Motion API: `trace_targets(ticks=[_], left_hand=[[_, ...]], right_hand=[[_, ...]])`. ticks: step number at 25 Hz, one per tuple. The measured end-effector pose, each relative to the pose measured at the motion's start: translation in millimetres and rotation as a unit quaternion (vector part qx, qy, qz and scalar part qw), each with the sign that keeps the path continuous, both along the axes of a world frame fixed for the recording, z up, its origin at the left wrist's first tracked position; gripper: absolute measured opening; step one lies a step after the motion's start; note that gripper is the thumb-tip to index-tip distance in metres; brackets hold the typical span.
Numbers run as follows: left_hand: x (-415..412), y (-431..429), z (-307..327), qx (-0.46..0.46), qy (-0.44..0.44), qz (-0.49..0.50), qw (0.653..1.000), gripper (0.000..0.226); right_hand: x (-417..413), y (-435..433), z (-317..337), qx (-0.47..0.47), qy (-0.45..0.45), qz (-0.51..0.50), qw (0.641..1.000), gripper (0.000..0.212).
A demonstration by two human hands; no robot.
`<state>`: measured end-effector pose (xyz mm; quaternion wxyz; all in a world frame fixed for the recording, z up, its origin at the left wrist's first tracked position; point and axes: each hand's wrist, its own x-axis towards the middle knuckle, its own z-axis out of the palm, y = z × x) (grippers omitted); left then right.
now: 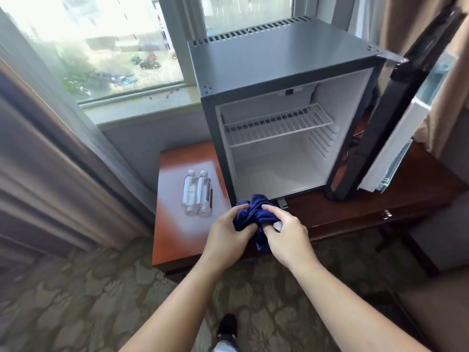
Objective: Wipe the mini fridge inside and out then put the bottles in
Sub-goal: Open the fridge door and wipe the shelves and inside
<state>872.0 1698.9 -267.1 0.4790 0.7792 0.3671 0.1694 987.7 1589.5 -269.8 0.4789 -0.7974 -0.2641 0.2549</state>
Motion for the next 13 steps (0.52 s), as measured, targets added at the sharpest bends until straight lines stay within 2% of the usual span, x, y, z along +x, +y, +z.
trace_targets(ticks=[3,7,10,13], left_hand=[[-3.2,38.0,-1.2,-0.045,-0.031,0.012,0.998,0.041],[-6.0,97.3,7.3,-0.042,-0.064,0.005,0.997,0.037],[-4.6,147.3,30.0,-0.036,-0.121,-0.009,0.992,0.03],[0.0,180.1,58.6,-0.064,-0.166,-0.041,0.983,0.028]], right_hand=[[-5.2,39.0,3.5,0.005,-0.009,-0.009,1.0,0.042],[-19.1,97.0,12.7,0.025,-0.028,-0.074,0.997,0.037],[-31.0,134.2,32.9,0.097,-0.066,-0.155,0.981,0.03],[-45.2,161.5,59.2,0.168,-0.137,-0.225,0.95,0.028]])
